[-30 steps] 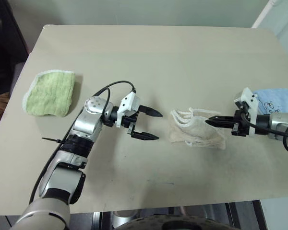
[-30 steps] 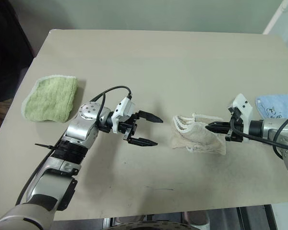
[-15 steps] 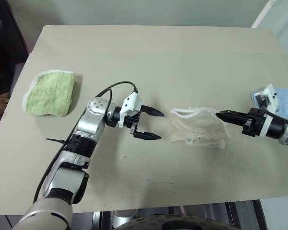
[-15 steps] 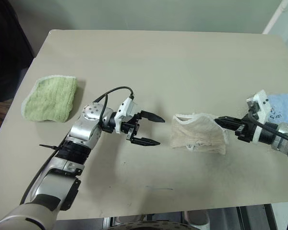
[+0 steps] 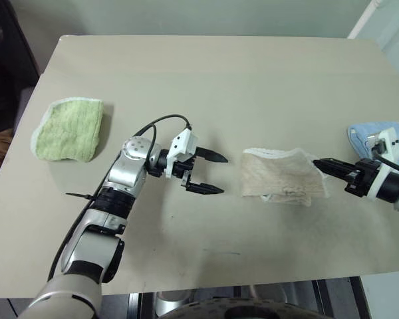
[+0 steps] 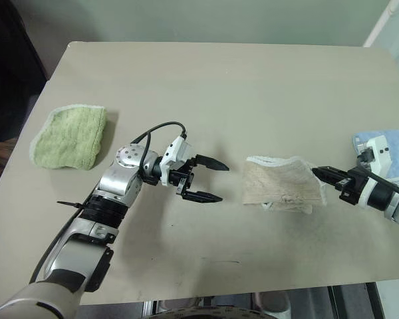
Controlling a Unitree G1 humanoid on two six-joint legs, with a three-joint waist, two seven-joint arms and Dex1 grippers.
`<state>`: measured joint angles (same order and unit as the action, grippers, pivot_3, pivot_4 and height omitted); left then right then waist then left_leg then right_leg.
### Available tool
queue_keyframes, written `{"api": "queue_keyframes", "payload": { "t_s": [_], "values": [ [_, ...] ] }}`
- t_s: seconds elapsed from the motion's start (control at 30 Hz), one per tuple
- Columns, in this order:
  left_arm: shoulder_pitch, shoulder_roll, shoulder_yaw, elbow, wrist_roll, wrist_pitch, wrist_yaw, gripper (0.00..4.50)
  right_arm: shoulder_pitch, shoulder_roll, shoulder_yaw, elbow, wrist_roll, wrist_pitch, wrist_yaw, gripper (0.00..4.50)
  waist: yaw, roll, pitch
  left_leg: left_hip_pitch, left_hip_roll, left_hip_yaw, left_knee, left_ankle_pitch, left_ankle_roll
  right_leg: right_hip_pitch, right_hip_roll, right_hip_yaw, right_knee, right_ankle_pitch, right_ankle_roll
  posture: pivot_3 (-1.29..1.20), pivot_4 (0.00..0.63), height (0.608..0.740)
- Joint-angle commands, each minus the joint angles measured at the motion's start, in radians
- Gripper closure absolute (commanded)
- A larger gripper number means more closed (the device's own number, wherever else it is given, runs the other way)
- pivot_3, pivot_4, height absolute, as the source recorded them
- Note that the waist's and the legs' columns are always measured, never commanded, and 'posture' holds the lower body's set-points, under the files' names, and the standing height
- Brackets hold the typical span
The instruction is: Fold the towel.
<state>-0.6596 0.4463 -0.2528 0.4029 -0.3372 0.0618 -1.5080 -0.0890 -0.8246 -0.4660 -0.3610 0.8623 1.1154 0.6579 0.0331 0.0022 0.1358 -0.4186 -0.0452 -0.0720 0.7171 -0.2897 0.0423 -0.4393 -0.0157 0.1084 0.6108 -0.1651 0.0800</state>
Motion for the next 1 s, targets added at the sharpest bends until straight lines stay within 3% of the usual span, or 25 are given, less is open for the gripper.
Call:
{"api": "queue_keyframes", "payload": {
  "t_s": [0.03,0.27,0.37,0.63,0.87,1.0],
  "values": [
    [-0.024,-0.011,0.021,-0.001,0.0,-0.015,-0.01,0.0,0.014,0.016,-0.053,-0.047,0.041,0.014,-0.038,4.48,0.0,0.0,0.0,0.0,0.0,0.0,0.0,0.0,0.0,0.0,0.0,0.0,0.0,0.0,0.0,0.0,0.15,0.74],
    [-0.035,-0.011,0.027,0.02,0.003,-0.021,-0.016,0.0,0.056,0.024,-0.091,-0.103,0.126,0.057,-0.055,4.48,0.0,0.0,0.0,0.0,0.0,0.0,0.0,0.0,0.0,0.0,0.0,0.0,-0.001,0.0,0.0,0.0,0.15,0.74],
    [-0.047,-0.007,0.028,0.037,0.006,-0.018,-0.023,0.0,0.053,0.037,-0.091,-0.124,0.159,0.062,-0.084,3.88,0.0,0.0,0.0,0.0,0.0,0.0,0.0,0.0,0.0,0.0,0.0,0.0,0.0,0.0,0.0,0.0,0.15,0.74],
    [-0.062,-0.01,0.037,0.062,0.009,-0.029,-0.018,0.0,0.062,0.021,-0.116,-0.112,0.154,0.054,-0.129,1.19,0.0,0.0,0.0,0.0,0.0,0.0,0.0,0.0,0.0,0.0,0.0,0.0,0.0,0.0,0.0,0.0,0.15,0.74],
    [-0.076,-0.008,0.063,0.082,0.012,-0.042,-0.009,0.0,0.052,-0.03,-0.218,-0.166,0.164,-0.036,-0.106,1.19,-0.001,0.0,0.0,0.0,0.0,0.0,0.0,0.0,0.0,0.0,0.0,0.0,0.0,0.0,0.0,0.0,0.15,0.74],
    [-0.083,-0.038,0.085,0.076,-0.017,-0.023,0.0,0.0,0.012,-0.027,-0.134,-0.246,0.147,-0.115,-0.087,1.19,-0.004,0.0,0.0,0.0,0.0,0.0,-0.001,0.0,0.0,0.0,0.0,0.0,0.0,0.0,0.0,0.0,0.15,0.74]
  ]
}}
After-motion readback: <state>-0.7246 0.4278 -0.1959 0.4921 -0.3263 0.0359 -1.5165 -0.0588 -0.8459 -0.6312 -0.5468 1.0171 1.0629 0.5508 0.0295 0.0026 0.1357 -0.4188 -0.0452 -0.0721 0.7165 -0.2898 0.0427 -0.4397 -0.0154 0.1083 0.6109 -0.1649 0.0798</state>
